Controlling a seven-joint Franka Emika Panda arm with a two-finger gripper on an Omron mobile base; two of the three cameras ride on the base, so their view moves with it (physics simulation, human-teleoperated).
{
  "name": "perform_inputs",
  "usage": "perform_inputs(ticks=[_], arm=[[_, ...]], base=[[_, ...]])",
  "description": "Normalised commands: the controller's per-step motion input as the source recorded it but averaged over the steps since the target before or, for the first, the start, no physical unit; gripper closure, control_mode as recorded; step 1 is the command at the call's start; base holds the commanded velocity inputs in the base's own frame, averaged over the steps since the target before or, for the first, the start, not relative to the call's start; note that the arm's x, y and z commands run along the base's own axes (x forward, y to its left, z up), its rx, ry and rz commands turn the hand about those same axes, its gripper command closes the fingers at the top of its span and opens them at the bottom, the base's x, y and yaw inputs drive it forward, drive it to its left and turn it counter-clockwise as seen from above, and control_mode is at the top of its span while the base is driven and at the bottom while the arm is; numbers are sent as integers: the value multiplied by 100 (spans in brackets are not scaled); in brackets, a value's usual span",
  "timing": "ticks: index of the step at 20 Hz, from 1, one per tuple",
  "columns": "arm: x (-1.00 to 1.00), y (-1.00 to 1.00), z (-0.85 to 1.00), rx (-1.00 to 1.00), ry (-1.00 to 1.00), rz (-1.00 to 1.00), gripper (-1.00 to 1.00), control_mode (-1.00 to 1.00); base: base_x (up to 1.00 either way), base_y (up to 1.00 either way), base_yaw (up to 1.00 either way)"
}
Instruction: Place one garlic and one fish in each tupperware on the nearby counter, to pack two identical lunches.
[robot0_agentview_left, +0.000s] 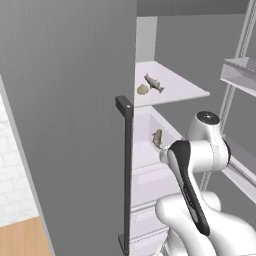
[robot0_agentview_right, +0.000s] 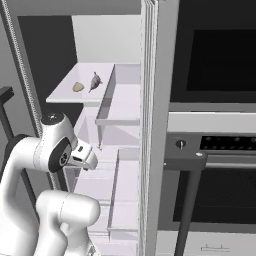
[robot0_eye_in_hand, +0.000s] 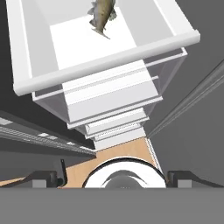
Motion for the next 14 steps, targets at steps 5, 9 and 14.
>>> perform_inputs(ticks=[5, 9, 14], arm=[[45, 0, -2, 4, -37, 0, -100, -100], [61, 0, 0, 4, -30, -3, -100, -100], [97, -1, -13, 0, 5, -18, -100, -100]], base=[[0, 0, 0], [0, 0, 0], [0, 0, 0]])
